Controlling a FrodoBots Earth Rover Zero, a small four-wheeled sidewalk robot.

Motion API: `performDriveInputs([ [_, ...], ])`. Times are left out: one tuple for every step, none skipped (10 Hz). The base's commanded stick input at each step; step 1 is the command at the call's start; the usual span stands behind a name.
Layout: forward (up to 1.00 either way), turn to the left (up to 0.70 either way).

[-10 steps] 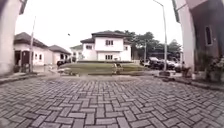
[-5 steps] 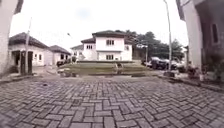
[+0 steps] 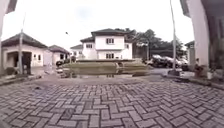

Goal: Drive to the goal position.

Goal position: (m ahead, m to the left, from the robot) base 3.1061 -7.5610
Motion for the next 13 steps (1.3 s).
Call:
performDriveInputs([
  [0.69, -0.18],
  [0.69, 0.03],
  [0.69, 0.03],
  [0.69, 0.03],
  [0.69, 0.03],
  [0.69, 0.03],
  [0.69, 0.03],
  [0.69, -0.02],
  [0.69, -0.28],
  [0.69, -0.35],
  [0.69, 0.03],
  [0.69, 0.03],
  [0.69, 0.03],
])
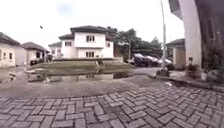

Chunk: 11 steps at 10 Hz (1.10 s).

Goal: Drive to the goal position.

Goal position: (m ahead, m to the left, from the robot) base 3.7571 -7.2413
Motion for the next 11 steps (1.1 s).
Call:
performDriveInputs([
  [0.69, 0.03],
  [0.69, 0.03],
  [0.69, 0.03],
  [0.69, 0.03],
  [0.69, 0.03],
  [0.69, 0.03],
  [0.69, 0.03],
  [0.69, 0.03],
  [0.69, 0.03],
  [0.69, 0.03],
  [0.69, 0.03],
])
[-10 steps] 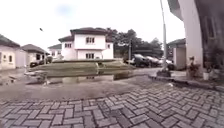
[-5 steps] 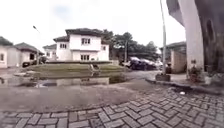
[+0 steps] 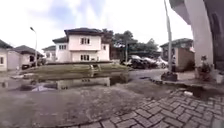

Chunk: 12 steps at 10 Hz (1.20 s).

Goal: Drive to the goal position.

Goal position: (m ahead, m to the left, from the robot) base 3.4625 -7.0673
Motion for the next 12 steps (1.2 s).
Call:
performDriveInputs([
  [0.69, 0.03],
  [0.69, 0.02],
  [0.69, -0.06],
  [0.69, -0.33],
  [0.69, -0.35],
  [0.69, -0.35],
  [0.69, -0.35],
  [0.69, -0.35],
  [0.69, -0.25],
  [0.69, -0.04],
  [0.69, 0.0],
  [0.69, 0.01],
])
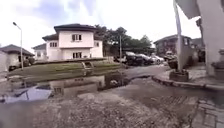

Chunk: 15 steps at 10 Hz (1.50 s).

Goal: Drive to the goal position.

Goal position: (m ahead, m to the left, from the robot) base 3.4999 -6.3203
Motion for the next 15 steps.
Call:
performDriveInputs([
  [0.69, 0.03],
  [0.69, 0.03],
  [0.69, 0.03],
  [0.69, 0.03],
  [0.69, 0.03],
  [0.69, 0.03],
  [0.69, 0.03],
  [0.69, 0.03],
  [0.69, 0.03],
  [0.69, 0.03],
  [0.69, 0.03],
  [0.69, 0.03],
  [0.69, -0.16],
  [0.69, -0.35],
  [0.69, -0.35],
])
